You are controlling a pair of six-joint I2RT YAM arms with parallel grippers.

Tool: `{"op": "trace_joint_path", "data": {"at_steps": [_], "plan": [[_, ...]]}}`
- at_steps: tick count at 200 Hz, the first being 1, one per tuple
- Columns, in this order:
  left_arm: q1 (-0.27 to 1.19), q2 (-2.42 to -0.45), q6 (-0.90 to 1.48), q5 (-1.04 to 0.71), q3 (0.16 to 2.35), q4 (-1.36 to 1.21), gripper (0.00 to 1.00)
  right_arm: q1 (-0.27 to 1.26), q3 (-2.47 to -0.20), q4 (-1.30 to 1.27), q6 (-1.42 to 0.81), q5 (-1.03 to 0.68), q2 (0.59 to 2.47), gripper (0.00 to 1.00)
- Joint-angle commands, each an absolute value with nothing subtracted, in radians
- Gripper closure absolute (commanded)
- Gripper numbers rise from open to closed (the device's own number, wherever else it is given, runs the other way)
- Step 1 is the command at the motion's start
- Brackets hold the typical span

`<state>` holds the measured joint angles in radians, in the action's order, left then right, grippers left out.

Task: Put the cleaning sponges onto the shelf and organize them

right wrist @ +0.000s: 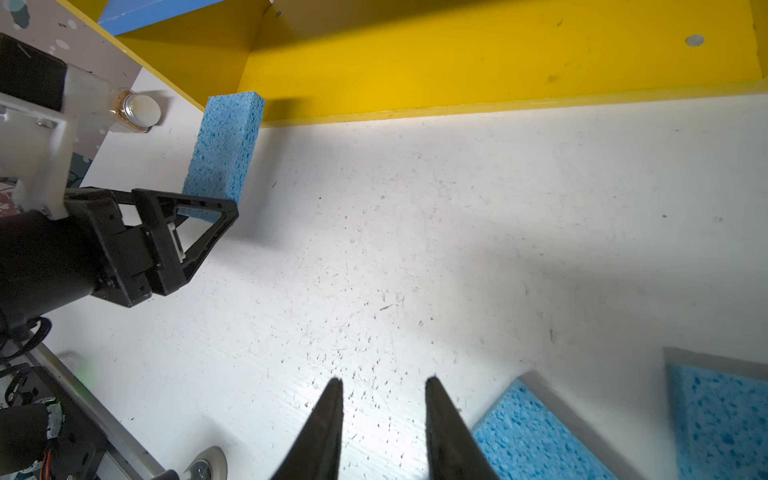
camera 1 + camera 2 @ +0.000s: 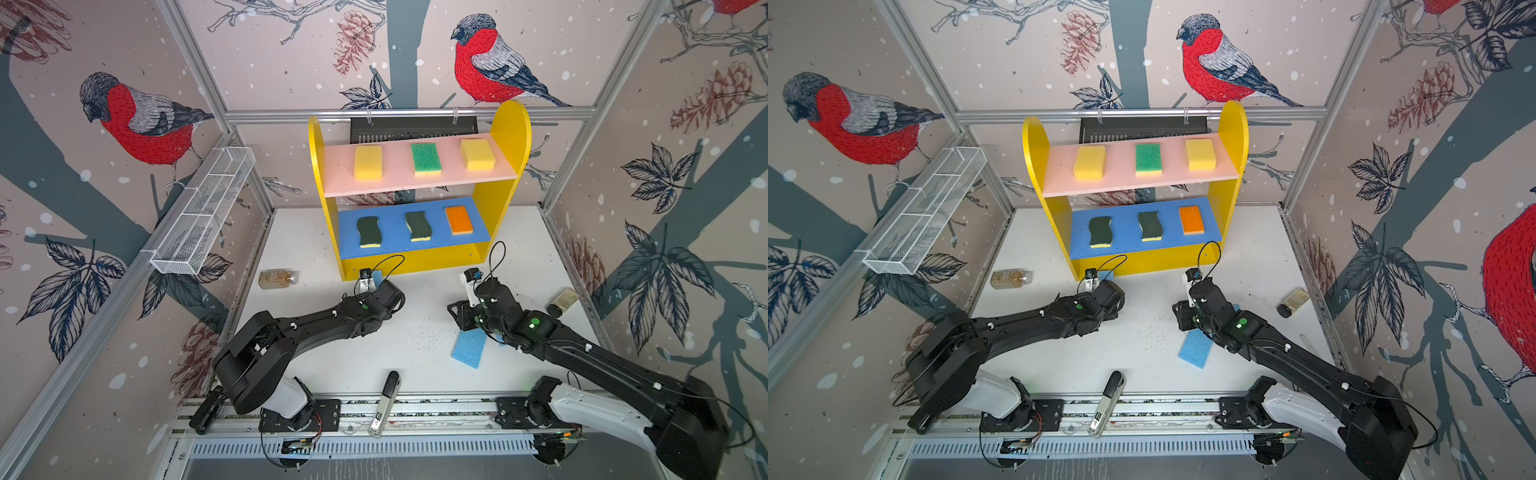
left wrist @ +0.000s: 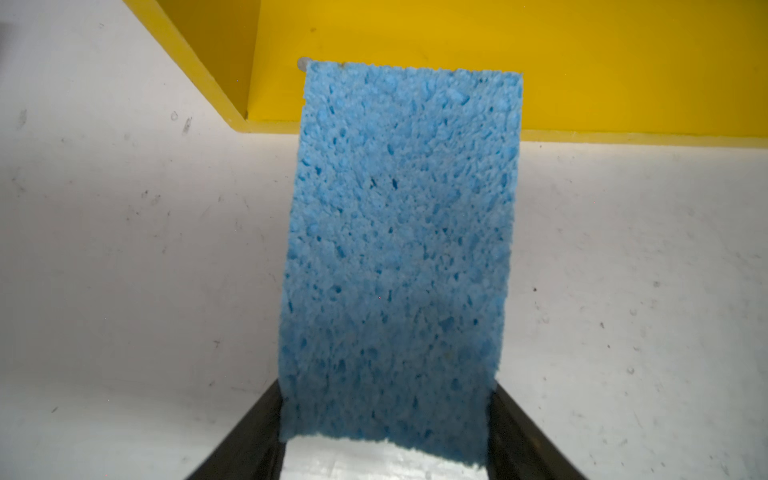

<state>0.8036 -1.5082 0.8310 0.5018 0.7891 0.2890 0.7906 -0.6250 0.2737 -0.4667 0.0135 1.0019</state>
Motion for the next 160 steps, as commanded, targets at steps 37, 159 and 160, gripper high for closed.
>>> {"op": "trace_joint_path", "data": {"at_steps": [37,159,160], "plan": [[0.742,-1.565,0.711,0.54,0.819,0.182,0.31,0.788,-0.676,0.289,-0.439,0.021,1.043,0.65],[0.632,-1.63,0.539,0.534,0.789,-0.065,0.31,0.79,-0.741,0.29,-0.48,0.001,1.151,0.65],[0.632,-1.631,0.538,0.534,0.789,-0.066,0.32,0.79,-0.74,0.29,-0.481,0.001,1.152,0.65]]}}
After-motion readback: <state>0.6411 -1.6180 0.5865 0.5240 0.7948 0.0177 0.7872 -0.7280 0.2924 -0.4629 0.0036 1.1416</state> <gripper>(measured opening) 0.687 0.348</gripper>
